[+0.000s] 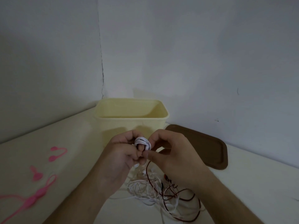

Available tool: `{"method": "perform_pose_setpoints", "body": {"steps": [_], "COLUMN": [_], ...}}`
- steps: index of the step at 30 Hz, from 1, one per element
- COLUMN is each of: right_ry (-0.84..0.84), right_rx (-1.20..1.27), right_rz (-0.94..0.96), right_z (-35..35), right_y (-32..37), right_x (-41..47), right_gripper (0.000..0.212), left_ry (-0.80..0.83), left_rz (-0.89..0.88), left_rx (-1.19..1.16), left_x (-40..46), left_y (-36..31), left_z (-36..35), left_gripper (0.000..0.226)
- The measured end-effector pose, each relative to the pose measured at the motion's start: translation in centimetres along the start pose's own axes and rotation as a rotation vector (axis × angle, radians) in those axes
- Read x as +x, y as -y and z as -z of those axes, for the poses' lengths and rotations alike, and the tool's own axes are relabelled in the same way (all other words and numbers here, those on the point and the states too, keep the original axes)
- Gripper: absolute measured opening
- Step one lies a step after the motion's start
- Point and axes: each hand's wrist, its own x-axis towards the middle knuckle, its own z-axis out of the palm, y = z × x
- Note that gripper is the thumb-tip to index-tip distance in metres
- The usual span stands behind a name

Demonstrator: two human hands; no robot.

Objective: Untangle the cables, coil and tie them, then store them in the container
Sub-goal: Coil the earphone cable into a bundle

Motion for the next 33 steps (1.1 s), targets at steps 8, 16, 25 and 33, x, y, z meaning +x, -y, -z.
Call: {"method": "perform_pose_setpoints", "body": {"steps": [8, 16, 25, 33], "right_ry": [-0.067, -0.038, 0.069, 0.082], "right_rx": [0.041, 0.114, -0.134, -0.291], "right_rz": [0.018, -0.038, -0.016, 0.032], "right_z": [-0.3, 1.0, 3.3, 3.4], "right_y": [-0.5, 0.1, 1.4, 1.3], "right_x": [0.0, 0.0, -0.1, -0.1], "right_gripper": [0.016, 0.012, 0.014, 0.012], "left_ry": [0.022, 0.032, -0.024, -0.060], "left_rz": [0.065, 0.047, -0.066, -0.244], "left_rx": [-0.075, -0.035, 0.314, 0.501], "left_x": [0.0, -0.1, -0.3, -0.5], "left_y": [0.2, 0.0, -0.1, 0.3], "left_z": [0.1, -0.1, 0.0, -0.7], "left_gripper": [0.021, 0.024, 0.021, 0.015]}}
